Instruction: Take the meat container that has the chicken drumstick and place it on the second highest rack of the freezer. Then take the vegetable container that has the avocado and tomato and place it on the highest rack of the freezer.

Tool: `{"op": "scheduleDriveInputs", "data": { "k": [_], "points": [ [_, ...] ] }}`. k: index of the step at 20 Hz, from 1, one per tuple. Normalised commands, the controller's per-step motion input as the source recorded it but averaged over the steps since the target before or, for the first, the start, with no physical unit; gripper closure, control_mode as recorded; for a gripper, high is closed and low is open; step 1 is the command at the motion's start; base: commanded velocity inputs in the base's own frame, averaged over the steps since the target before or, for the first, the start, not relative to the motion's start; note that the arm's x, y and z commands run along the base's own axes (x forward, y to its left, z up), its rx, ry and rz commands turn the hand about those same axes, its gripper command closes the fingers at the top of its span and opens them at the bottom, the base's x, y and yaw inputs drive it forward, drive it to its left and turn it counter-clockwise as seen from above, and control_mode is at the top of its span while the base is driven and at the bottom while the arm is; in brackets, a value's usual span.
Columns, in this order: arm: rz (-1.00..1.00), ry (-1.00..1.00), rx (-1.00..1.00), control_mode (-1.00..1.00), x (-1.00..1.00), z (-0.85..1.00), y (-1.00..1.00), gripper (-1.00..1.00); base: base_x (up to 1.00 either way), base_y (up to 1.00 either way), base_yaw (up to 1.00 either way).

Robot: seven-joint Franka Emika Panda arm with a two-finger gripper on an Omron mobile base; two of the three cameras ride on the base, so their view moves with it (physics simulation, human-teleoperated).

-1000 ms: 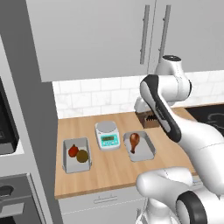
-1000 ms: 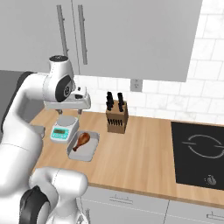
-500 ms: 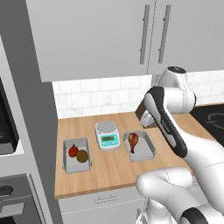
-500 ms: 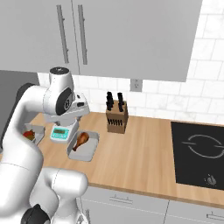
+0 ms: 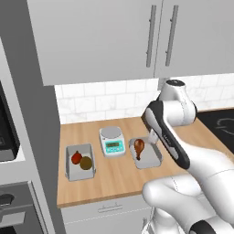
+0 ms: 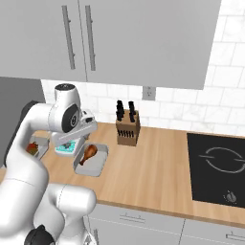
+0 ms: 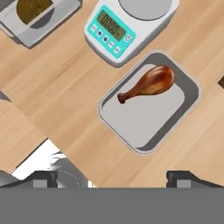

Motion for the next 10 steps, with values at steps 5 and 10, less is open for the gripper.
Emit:
{"op": "scheduleDriveInputs", "data": {
  "k": [5,10],
  "points": [
    [0.05,-0.01,0.00,-1.00,-0.01,-0.62,0.00,-1.00,0.00,0.00,0.00],
    [0.02,0.00,0.00,-1.00,0.00,-0.43,0.00,-1.00,0.00,0.00,0.00]
  ]
}}
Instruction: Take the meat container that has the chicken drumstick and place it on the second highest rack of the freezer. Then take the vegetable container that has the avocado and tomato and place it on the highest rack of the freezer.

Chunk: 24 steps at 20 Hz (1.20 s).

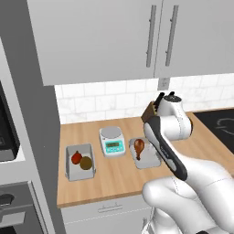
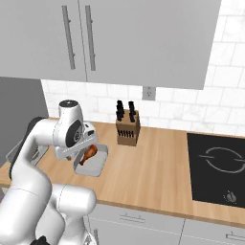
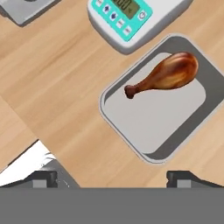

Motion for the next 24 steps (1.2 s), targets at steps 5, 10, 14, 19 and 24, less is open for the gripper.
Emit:
{"op": "scheduleDriveInputs", "data": {
  "k": [5,10,14,19,24],
  "points": [
    [0.00,0.00,0.00,-1.00,0.00,-0.45,0.00,-1.00,0.00,0.00,0.00],
    [0.00,0.00,0.00,-1.00,0.07,-0.53,0.00,-1.00,0.00,0.00,0.00],
    [0.00,0.00,0.00,-1.00,0.23,-0.48,0.00,-1.00,0.00,0.00,0.00],
    [0.04,0.00,0.00,-1.00,0.42,-0.30,-0.03,-1.00,0.00,0.00,0.00],
    [0.09,0.00,0.00,-1.00,0.25,-0.44,-0.05,-1.00,0.00,0.00,0.00]
  ]
}}
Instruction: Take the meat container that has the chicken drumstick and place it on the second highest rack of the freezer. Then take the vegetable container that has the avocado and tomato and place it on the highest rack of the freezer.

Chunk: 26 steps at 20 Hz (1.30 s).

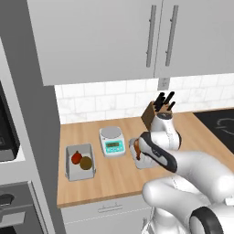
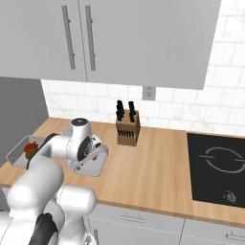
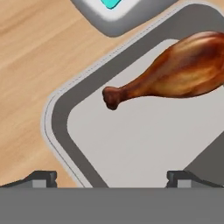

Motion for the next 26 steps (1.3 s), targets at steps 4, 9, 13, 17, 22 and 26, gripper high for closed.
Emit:
{"op": "scheduleDriveInputs", "data": {
  "k": [4,9,13,17,22,26],
  "points": [
    [0.08,0.00,0.00,-1.00,0.00,-0.47,0.00,-1.00,0.00,0.00,0.00],
    [0.07,0.05,0.00,-1.00,0.00,-0.35,0.00,-1.00,0.00,0.00,0.00],
    [0.07,-0.01,0.00,-1.00,-0.16,-0.22,0.00,-1.00,0.00,0.00,0.00],
    [0.08,-0.12,-0.01,-1.00,-0.34,0.01,0.03,-1.00,0.00,0.00,0.00],
    [0.07,-0.03,-0.02,-1.00,-0.45,0.01,0.13,-1.00,0.00,0.00,0.00],
    [0.07,0.01,0.00,-1.00,-0.04,-0.23,0.04,-1.00,0.00,0.00,0.00]
  ]
}}
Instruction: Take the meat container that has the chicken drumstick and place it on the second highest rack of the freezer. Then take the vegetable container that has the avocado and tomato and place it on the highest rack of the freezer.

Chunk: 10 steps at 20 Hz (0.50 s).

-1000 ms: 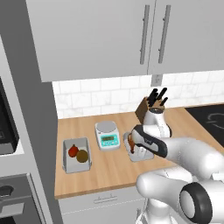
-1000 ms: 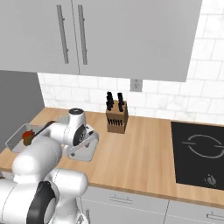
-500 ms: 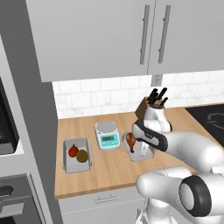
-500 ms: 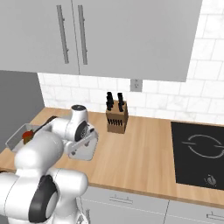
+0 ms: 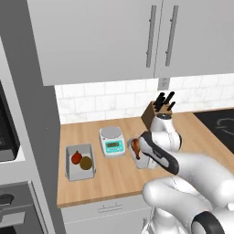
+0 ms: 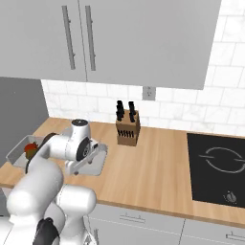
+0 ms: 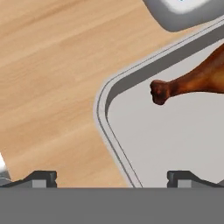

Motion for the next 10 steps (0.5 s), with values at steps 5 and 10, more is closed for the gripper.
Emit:
{"op": "scheduleDriveInputs", "data": {
  "k": [5,10],
  "points": [
    [0.04,0.03,0.00,-1.00,0.41,-0.52,0.00,-1.00,0.00,0.00,0.00],
    [0.03,0.03,0.00,-1.00,0.38,-0.67,0.00,-1.00,0.00,0.00,0.00]
  ]
}}
